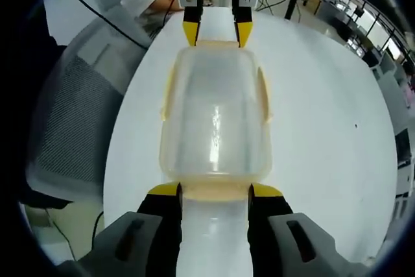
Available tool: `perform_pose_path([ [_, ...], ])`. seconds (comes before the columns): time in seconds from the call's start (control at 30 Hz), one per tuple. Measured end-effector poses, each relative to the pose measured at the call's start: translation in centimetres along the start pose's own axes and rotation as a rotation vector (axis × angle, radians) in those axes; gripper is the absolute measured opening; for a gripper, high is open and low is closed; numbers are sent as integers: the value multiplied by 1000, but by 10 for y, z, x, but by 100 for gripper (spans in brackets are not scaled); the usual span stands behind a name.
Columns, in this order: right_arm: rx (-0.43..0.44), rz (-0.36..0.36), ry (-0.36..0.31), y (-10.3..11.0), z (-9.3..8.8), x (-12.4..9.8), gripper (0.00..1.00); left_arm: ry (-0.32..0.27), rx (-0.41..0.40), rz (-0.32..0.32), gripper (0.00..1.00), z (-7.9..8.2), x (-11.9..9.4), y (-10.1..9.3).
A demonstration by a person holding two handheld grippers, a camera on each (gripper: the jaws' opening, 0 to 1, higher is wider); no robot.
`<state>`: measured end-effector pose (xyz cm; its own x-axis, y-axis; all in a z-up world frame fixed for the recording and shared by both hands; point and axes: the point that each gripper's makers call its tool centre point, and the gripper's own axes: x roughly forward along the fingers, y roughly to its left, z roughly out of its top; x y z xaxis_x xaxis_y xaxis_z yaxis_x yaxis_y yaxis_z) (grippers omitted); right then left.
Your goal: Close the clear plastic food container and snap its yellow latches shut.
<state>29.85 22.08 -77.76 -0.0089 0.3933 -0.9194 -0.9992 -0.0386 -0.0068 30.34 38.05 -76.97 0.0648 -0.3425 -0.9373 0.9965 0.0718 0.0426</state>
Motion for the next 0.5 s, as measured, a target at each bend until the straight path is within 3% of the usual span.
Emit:
perform_pose_path([
  [0.5,9,-14,27,1,-25,-6,36,-25,13,-2,33,23,13,-1],
])
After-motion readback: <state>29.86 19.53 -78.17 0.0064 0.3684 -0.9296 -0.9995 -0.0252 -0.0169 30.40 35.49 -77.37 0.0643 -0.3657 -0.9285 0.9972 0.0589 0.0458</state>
